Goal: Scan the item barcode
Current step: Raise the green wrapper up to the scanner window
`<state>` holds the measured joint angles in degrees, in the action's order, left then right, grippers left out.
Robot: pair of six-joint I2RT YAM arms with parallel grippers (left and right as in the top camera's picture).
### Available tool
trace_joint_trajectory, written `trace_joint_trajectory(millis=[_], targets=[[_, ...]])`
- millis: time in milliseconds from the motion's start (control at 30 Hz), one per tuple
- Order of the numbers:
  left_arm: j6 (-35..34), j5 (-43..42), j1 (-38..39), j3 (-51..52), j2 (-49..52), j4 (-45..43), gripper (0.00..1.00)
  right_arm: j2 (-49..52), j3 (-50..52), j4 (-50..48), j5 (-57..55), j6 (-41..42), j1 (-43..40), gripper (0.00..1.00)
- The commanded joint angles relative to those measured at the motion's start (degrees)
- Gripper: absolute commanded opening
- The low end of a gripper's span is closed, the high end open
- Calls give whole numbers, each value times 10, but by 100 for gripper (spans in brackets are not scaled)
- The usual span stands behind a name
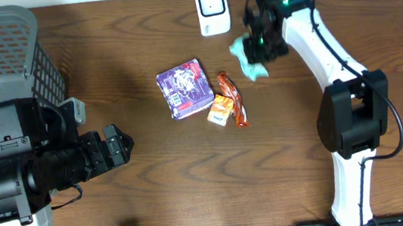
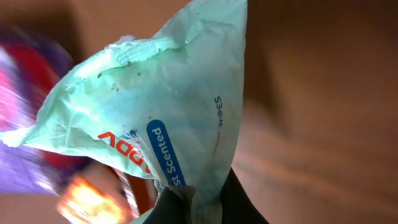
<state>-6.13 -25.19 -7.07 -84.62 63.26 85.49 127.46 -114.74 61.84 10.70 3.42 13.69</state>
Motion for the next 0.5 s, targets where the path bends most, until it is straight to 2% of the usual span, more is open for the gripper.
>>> trace_joint_trajectory(millis=[0, 167, 467], targets=[[3, -3, -2, 1, 1, 2, 98, -4, -45, -39, 4, 25, 8, 1], [3, -3, -2, 1, 1, 2, 98, 1, -43, -174, -6, 66, 26, 1], [3, -3, -2, 1, 1, 2, 98, 66, -43, -358, -123, 119, 70, 1]])
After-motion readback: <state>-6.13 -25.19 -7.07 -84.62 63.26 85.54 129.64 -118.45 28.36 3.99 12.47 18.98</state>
